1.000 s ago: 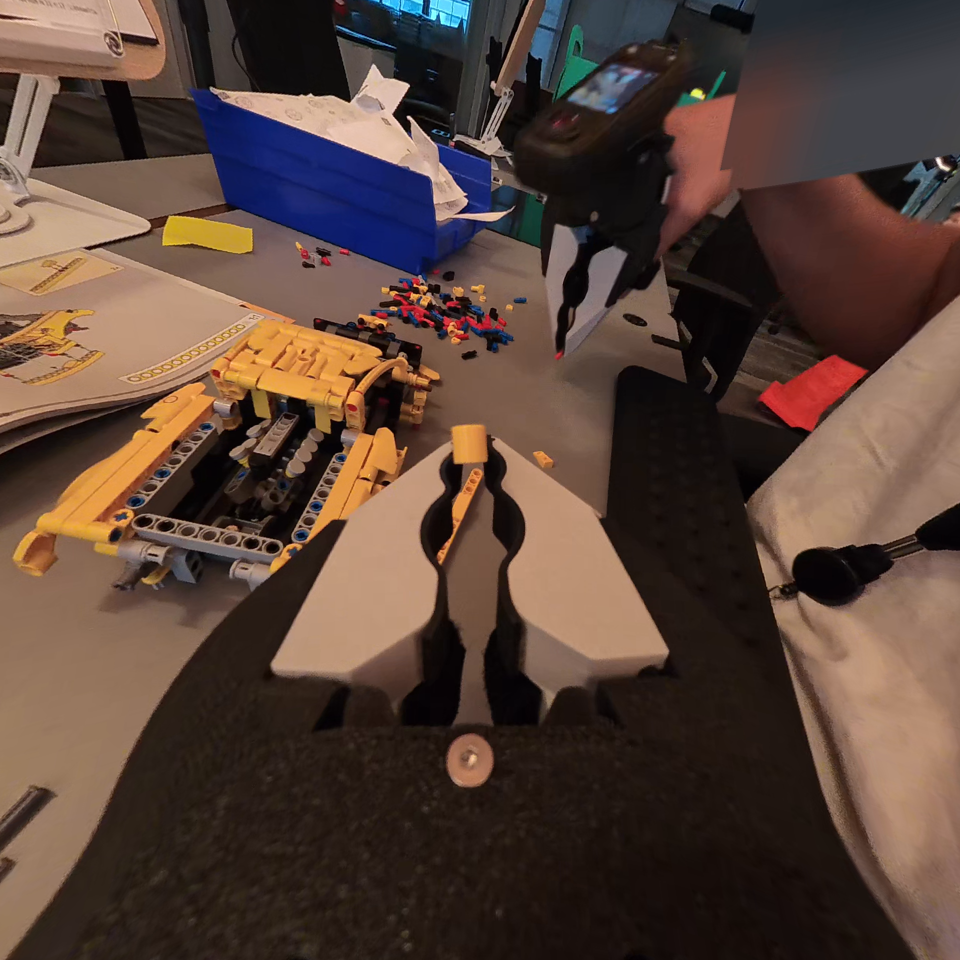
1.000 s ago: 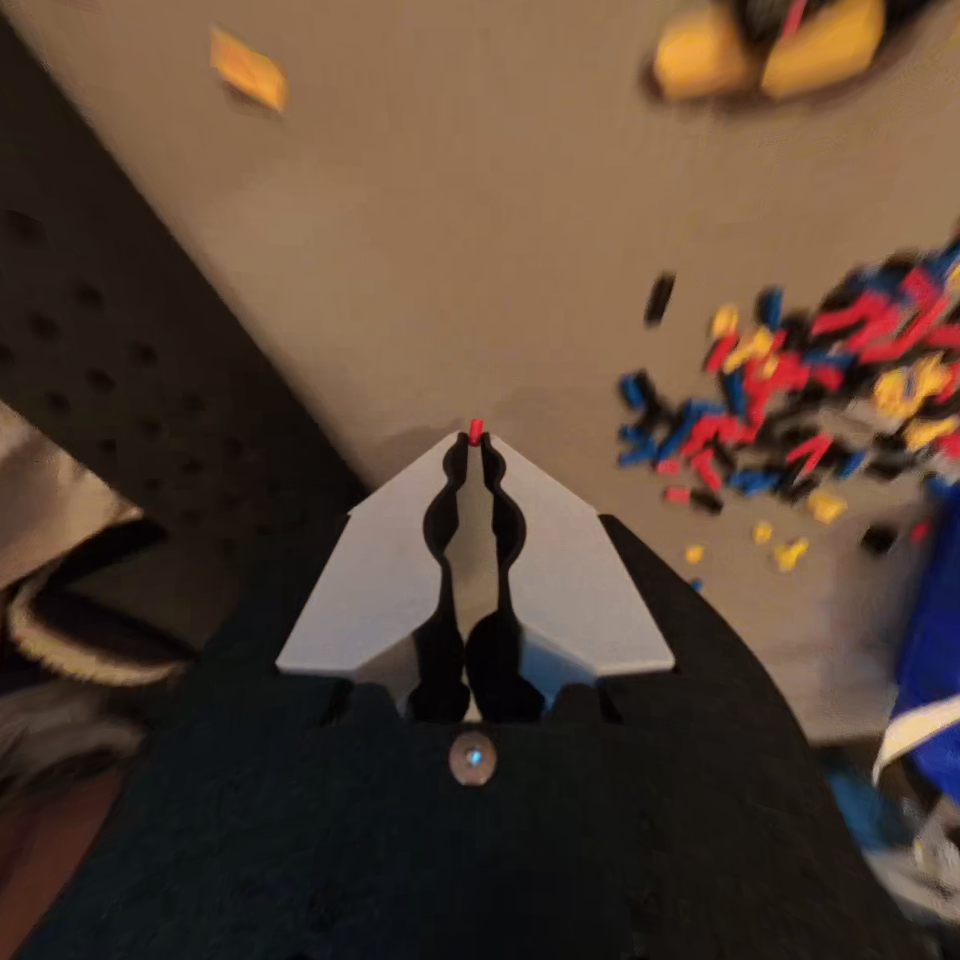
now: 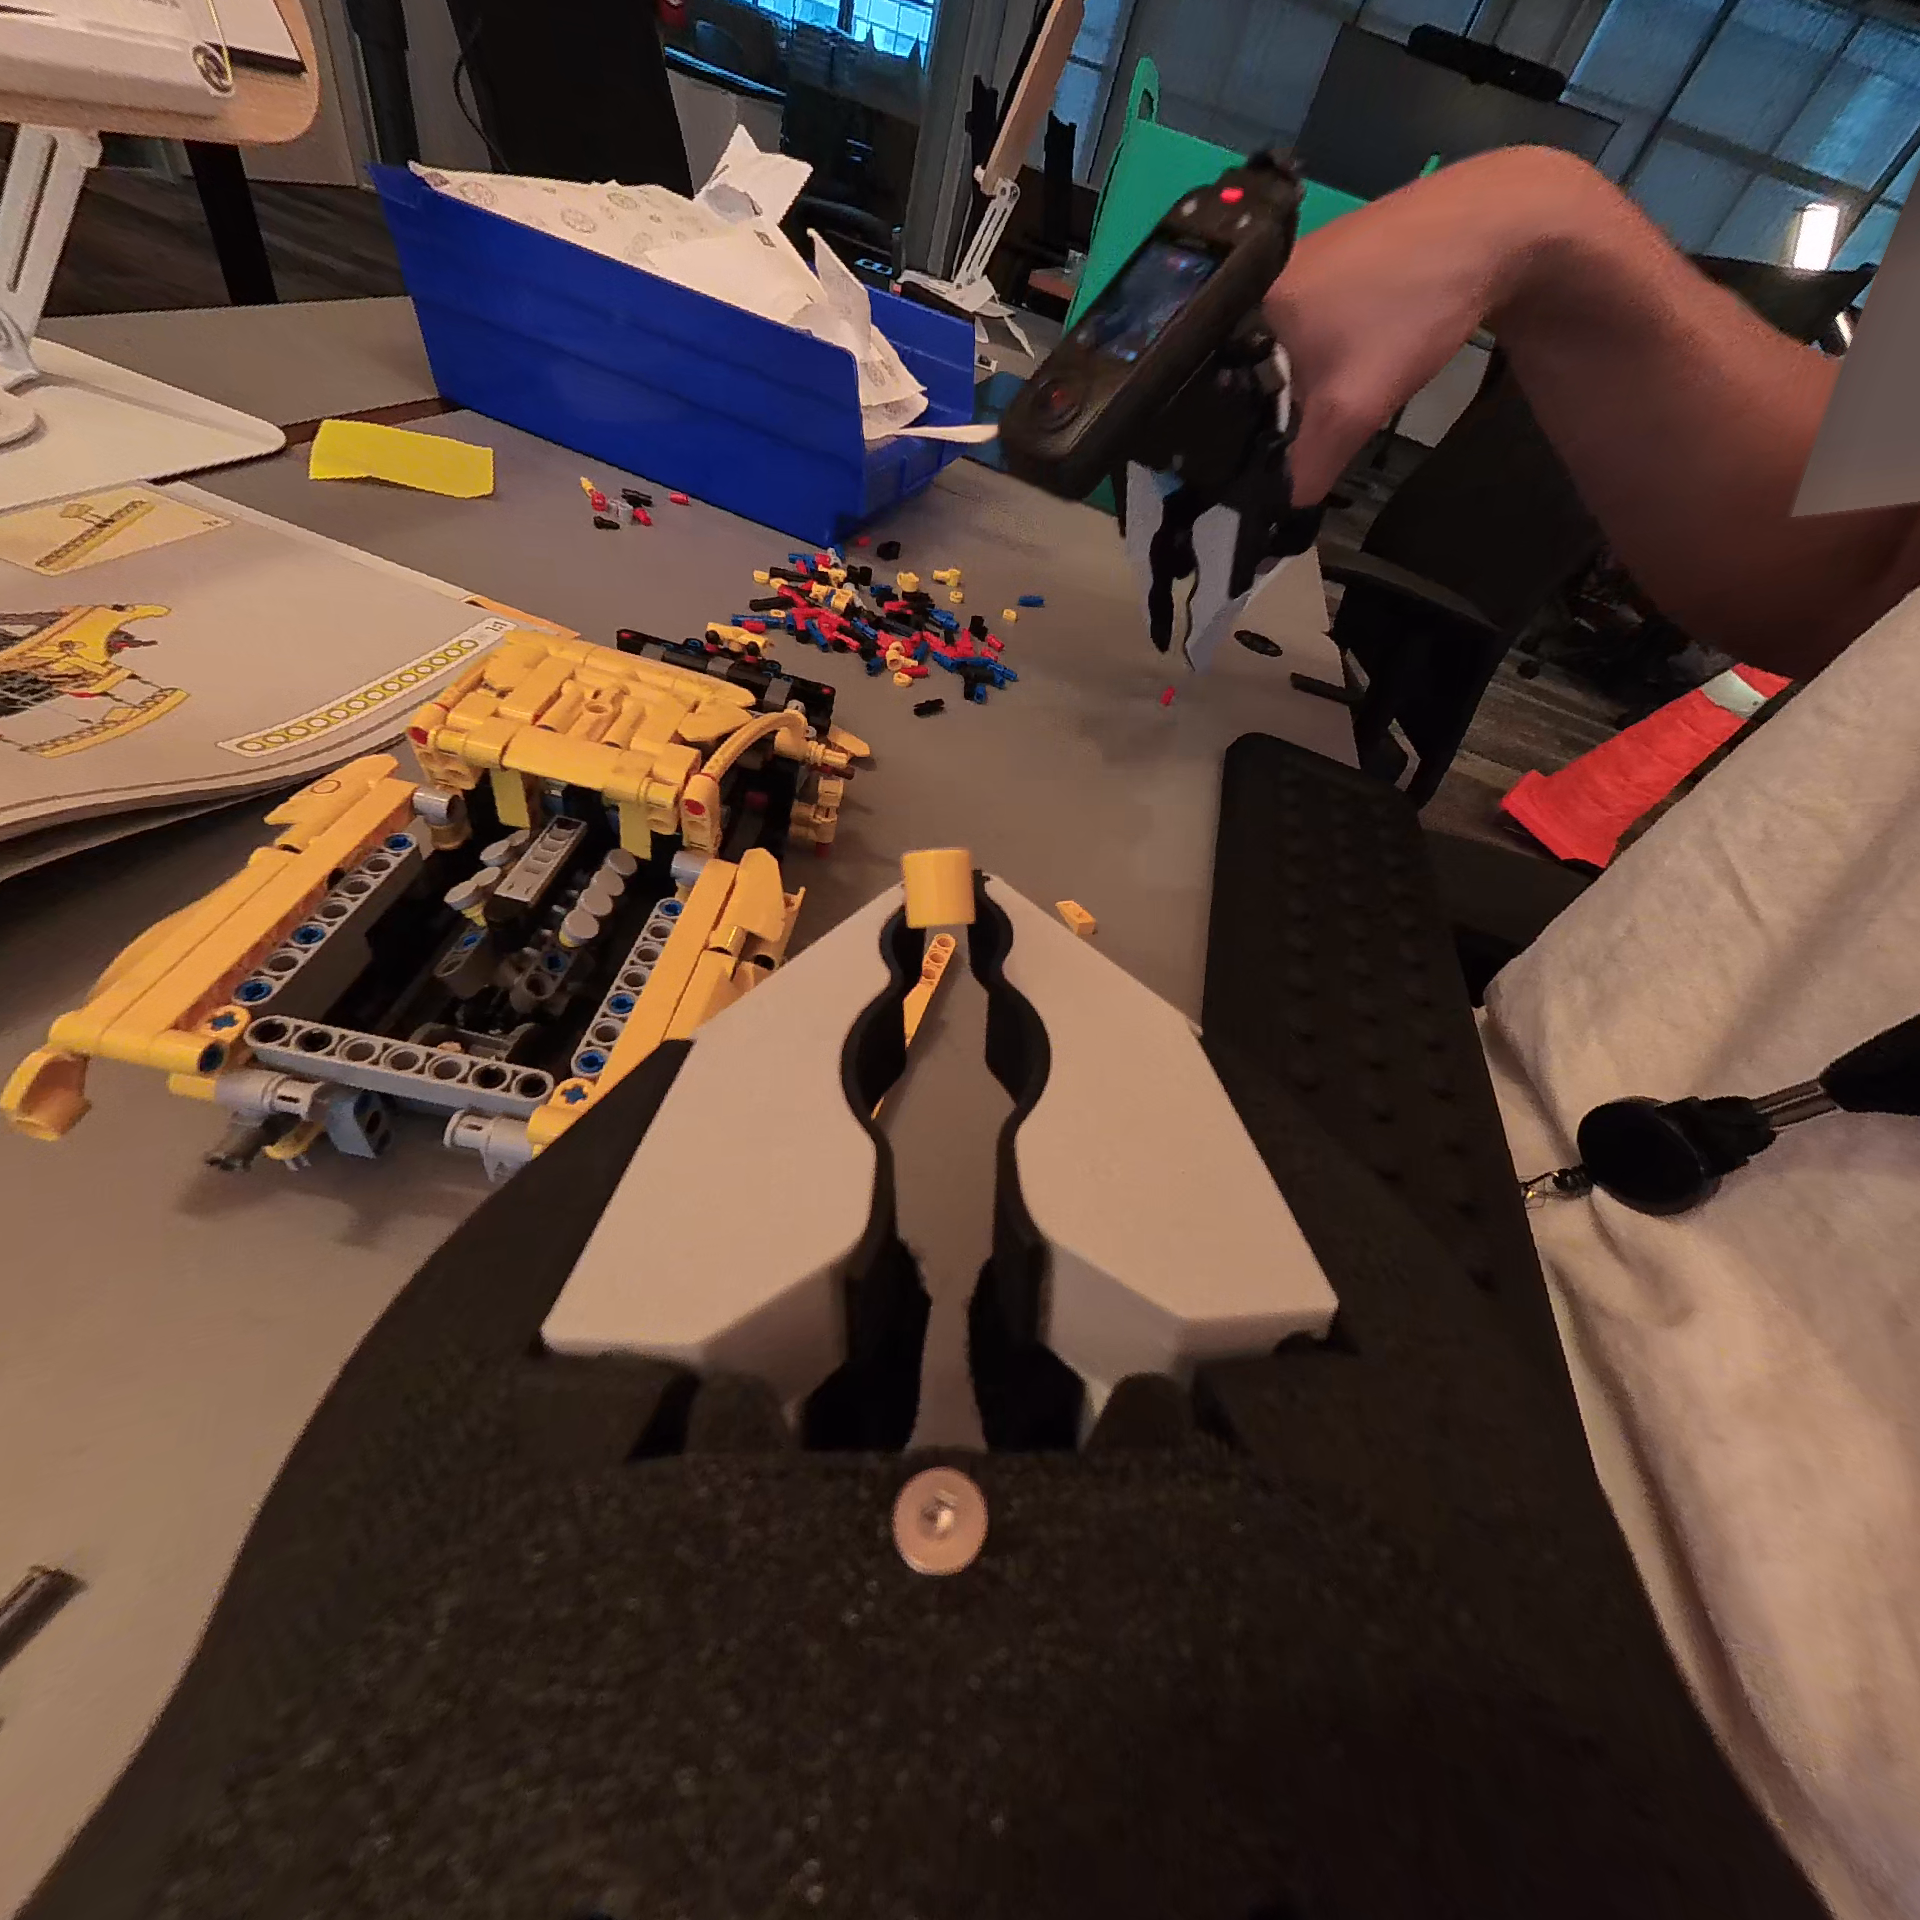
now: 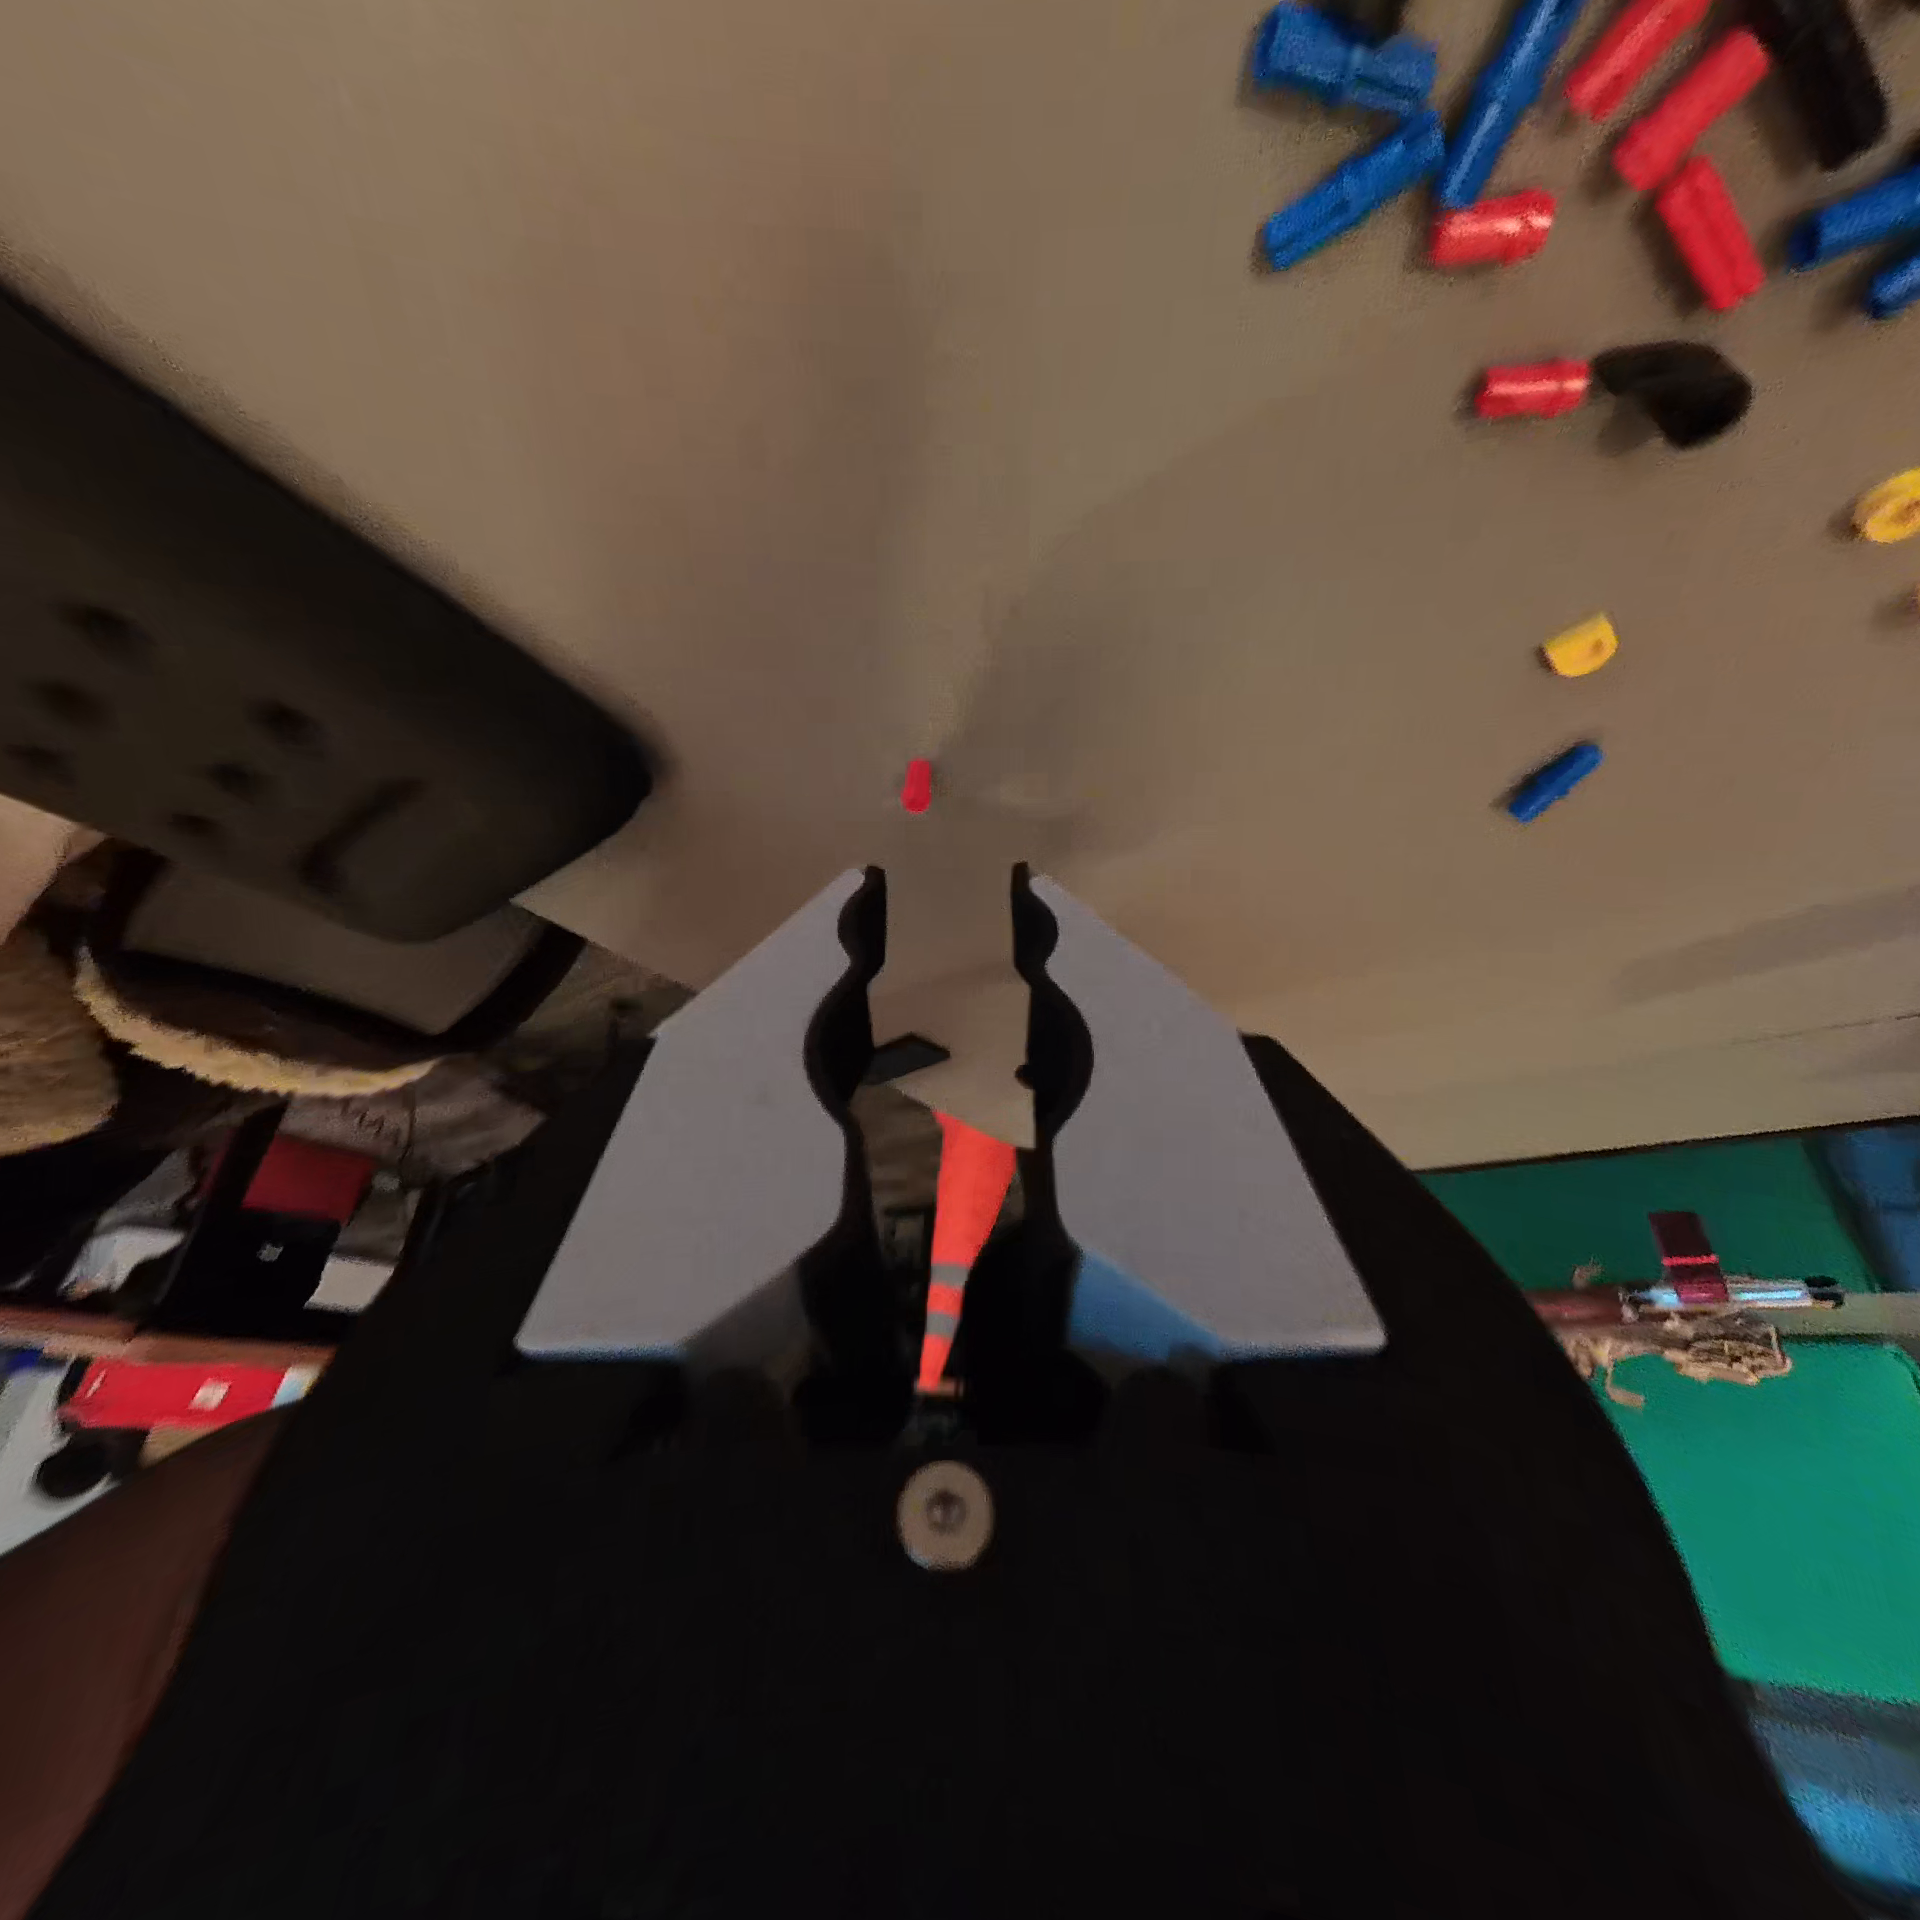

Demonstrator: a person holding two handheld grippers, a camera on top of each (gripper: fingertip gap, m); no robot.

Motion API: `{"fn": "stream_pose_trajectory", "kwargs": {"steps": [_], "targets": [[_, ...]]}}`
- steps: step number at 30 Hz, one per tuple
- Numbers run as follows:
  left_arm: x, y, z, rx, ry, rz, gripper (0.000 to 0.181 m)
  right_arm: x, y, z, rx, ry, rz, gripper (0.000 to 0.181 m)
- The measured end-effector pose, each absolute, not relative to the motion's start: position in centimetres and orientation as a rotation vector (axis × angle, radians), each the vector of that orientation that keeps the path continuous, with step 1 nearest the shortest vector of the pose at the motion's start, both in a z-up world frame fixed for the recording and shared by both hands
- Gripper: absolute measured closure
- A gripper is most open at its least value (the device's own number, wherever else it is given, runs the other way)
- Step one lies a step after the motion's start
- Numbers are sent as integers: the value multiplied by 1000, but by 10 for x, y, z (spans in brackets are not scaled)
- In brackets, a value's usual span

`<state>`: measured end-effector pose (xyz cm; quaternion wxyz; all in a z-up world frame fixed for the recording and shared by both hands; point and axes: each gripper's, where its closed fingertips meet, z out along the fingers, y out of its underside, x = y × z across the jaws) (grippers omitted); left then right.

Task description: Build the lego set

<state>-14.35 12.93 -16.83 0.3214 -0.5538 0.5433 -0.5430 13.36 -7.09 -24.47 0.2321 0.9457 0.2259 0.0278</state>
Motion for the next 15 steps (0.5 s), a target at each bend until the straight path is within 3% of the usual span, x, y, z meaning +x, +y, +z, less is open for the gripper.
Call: {"fn": "stream_pose_trajectory", "kwargs": {"steps": [15], "targets": [[-142,128,-169,-1459,1427,-1436,174,124,-62,-250,3219,875,-2,163]]}}
